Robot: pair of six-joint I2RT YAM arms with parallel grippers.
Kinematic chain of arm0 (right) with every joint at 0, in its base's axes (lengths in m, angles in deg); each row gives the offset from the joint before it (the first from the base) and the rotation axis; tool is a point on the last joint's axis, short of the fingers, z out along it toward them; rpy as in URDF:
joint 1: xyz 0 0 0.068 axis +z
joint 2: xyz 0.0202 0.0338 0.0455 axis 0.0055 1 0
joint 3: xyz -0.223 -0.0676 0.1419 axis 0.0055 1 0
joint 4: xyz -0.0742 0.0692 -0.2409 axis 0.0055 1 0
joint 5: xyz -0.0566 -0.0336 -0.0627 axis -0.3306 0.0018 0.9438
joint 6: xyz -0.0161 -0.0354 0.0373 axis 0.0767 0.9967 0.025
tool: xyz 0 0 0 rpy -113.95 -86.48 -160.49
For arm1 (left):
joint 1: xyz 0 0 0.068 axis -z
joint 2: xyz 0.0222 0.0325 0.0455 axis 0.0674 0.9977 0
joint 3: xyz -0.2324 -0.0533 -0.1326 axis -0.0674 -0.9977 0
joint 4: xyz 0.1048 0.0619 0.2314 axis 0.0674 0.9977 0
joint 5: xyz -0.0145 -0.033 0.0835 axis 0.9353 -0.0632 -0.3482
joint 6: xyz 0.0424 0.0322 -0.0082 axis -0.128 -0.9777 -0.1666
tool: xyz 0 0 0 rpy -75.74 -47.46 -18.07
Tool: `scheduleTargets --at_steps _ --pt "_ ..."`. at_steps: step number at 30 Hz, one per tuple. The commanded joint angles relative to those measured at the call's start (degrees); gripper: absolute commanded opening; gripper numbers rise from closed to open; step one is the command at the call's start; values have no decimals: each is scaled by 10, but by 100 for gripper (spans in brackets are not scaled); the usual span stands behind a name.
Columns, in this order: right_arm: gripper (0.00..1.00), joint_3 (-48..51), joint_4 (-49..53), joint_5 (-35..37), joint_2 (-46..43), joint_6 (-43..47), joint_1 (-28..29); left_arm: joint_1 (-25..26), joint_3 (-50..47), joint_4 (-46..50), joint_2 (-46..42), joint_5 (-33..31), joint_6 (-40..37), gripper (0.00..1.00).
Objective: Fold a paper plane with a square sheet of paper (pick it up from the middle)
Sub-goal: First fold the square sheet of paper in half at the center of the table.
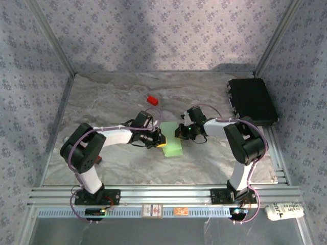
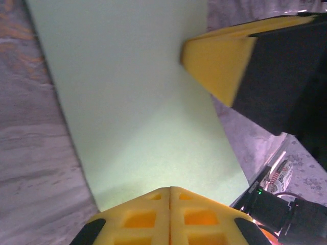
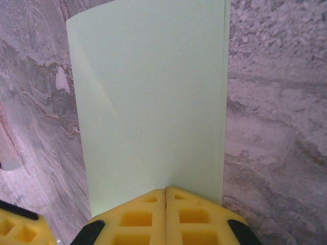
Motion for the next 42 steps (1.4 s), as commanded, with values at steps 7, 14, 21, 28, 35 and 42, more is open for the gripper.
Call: scheduleTargets --at_steps 7,14,21,28,35,42 --pt "0 26 93 68 20 12 -4 12 -22 -24 28 32 11 7" --pt "0 30 91 70 19 12 -5 22 -78 -17 42 6 -14 6" --pt "0 29 94 70 19 12 -6 24 -81 8 5 -13 -24 7" --pt "0 25 95 71 19 10 -6 42 -41 16 -22 -14 -6 7" --pt "0 27 96 71 20 10 -5 48 -38 -10 -5 -7 5 8" --pt "0 28 98 76 19 12 -7 49 -44 9 29 19 -21 8"
